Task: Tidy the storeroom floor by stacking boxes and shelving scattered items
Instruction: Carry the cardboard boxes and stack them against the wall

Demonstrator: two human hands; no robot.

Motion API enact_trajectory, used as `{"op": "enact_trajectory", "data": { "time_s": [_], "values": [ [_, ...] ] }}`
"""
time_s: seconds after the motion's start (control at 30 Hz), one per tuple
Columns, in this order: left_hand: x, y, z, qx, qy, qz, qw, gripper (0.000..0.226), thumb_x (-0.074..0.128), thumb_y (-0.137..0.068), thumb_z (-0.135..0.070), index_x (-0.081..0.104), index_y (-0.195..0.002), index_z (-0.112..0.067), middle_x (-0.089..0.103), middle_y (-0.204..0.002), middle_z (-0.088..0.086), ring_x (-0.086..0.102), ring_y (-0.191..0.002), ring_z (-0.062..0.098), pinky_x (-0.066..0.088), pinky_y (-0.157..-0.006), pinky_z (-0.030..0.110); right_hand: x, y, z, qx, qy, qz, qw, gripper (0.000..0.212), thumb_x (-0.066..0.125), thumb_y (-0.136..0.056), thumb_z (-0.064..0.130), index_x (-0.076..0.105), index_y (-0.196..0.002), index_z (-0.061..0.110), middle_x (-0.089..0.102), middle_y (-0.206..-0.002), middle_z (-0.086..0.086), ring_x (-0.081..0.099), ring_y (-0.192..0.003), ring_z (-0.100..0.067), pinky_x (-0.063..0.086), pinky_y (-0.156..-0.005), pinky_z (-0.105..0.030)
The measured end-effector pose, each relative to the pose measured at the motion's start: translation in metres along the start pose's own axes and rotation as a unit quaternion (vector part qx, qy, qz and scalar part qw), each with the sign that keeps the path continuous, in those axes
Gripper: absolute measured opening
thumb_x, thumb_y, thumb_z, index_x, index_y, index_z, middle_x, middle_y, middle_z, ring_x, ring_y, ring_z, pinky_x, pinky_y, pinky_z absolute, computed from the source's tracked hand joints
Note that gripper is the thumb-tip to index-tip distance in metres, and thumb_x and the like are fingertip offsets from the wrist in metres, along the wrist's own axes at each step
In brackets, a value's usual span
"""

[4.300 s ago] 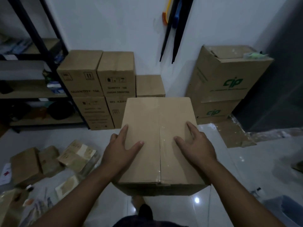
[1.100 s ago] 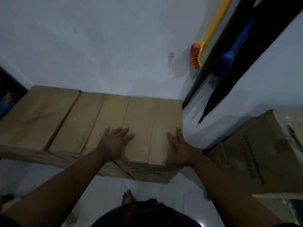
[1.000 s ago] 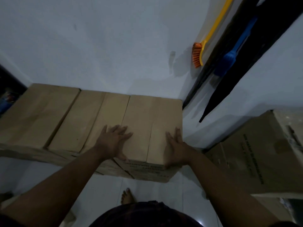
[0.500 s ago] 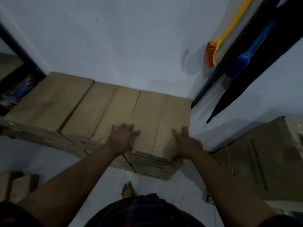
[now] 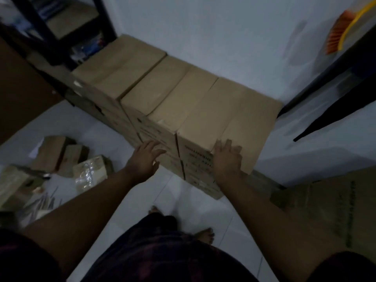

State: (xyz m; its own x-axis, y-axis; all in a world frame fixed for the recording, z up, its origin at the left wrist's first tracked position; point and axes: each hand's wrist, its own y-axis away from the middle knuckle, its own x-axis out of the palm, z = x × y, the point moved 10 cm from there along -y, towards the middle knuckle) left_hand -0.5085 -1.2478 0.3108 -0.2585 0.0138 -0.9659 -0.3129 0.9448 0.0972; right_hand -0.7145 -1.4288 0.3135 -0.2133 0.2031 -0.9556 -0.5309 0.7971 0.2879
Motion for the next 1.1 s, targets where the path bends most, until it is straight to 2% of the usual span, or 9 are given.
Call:
{"op": "enact_trajectory", "data": {
  "time_s": [0.1,0.23,0.43,0.53,0.6,0.7,0.87,0.97,1.1],
  "values": [
    [0.006,0.047,0.042,-0.073,0.033,0.008,0.997,0.046,0.068,-0.09,-0.031,0.059,-0.134,-0.027,0.051,-0.143,0.009,0.043,-0.134,0.032,0.046,-0.104,0.051,0.034,0.019,0.012,0.027,-0.025,0.003,0.999,0.088,0.054,-0.101,0.023,-0.009,-0.162,0.02,-0.009,-0.166,-0.029,-0.002,-0.147,-0.062,0.01,-0.117,-0.071],
    [0.019,0.109,0.088,-0.14,0.081,0.023,0.987,0.039,0.071,-0.089,-0.031,0.064,-0.128,-0.029,0.057,-0.133,0.004,0.051,-0.126,0.024,0.046,-0.105,0.041,0.037,0.023,0.007,0.0,-0.018,0.002,1.0,0.115,0.068,-0.089,0.04,-0.022,-0.159,0.023,-0.017,-0.165,-0.028,-0.011,-0.148,-0.06,-0.002,-0.117,-0.07],
    [0.033,0.217,0.154,-0.224,0.143,0.028,0.964,0.033,0.071,-0.091,-0.031,0.066,-0.123,-0.031,0.059,-0.125,0.0,0.055,-0.117,0.02,0.047,-0.103,0.039,0.01,0.027,0.01,0.01,0.029,-0.021,0.999,0.101,0.058,-0.095,0.031,-0.02,-0.158,0.022,-0.009,-0.166,-0.022,-0.005,-0.152,-0.048,0.01,-0.117,-0.074],
    [0.029,0.28,0.187,-0.261,0.183,-0.006,0.948,0.031,0.073,-0.089,-0.031,0.067,-0.12,-0.035,0.062,-0.124,0.0,0.057,-0.117,0.021,0.047,-0.103,0.039,0.0,0.048,0.055,0.013,0.067,-0.05,0.996,0.095,0.051,-0.098,0.043,-0.016,-0.161,0.017,-0.003,-0.168,-0.024,0.0,-0.154,-0.046,0.009,-0.119,-0.071],
    [0.023,0.324,0.206,-0.277,0.199,-0.034,0.939,0.031,0.075,-0.089,-0.03,0.061,-0.11,-0.048,0.063,-0.12,-0.004,0.058,-0.111,0.016,0.047,-0.099,0.034,0.006,0.071,0.105,-0.005,0.052,-0.06,0.997,0.095,0.052,-0.098,0.044,-0.014,-0.162,0.019,0.003,-0.169,-0.021,0.005,-0.155,-0.042,0.01,-0.12,-0.068],
    [0.02,0.387,0.235,-0.315,0.216,-0.048,0.923,0.035,0.076,-0.088,-0.024,0.059,-0.108,-0.047,0.062,-0.119,-0.006,0.057,-0.106,0.012,0.044,-0.095,0.028,0.019,0.114,0.193,-0.054,0.011,-0.061,0.997,0.089,0.056,-0.094,0.039,0.002,-0.163,0.021,0.013,-0.168,-0.017,0.013,-0.154,-0.038,0.013,-0.12,-0.062],
    [0.034,0.471,0.281,-0.368,0.207,-0.006,0.906,0.031,0.072,-0.091,-0.026,0.068,-0.121,-0.03,0.063,-0.129,0.005,0.059,-0.119,0.022,0.045,-0.1,0.032,0.053,0.174,0.31,-0.181,-0.032,0.026,0.983,0.071,0.058,-0.088,0.027,0.035,-0.156,0.025,0.043,-0.153,-0.01,0.042,-0.136,-0.032,0.042,-0.109,-0.044],
    [0.034,0.511,0.301,-0.38,0.214,-0.017,0.9,0.031,0.071,-0.092,-0.027,0.069,-0.123,-0.027,0.064,-0.127,0.005,0.06,-0.12,0.023,0.045,-0.098,0.032,0.073,0.201,0.35,-0.219,-0.037,0.072,0.972,0.046,0.057,-0.091,0.024,0.064,-0.136,0.026,0.064,-0.136,-0.003,0.058,-0.123,-0.024,0.049,-0.101,-0.032],
    [0.037,0.546,0.322,-0.4,0.237,-0.02,0.885,0.035,0.075,-0.09,-0.028,0.067,-0.124,-0.029,0.064,-0.126,0.003,0.059,-0.12,0.022,0.045,-0.101,0.033,0.088,0.219,0.37,-0.217,-0.045,0.102,0.97,0.032,0.059,-0.089,0.031,0.072,-0.118,0.03,0.071,-0.12,0.001,0.065,-0.112,-0.023,0.054,-0.094,-0.032]
  ]
}}
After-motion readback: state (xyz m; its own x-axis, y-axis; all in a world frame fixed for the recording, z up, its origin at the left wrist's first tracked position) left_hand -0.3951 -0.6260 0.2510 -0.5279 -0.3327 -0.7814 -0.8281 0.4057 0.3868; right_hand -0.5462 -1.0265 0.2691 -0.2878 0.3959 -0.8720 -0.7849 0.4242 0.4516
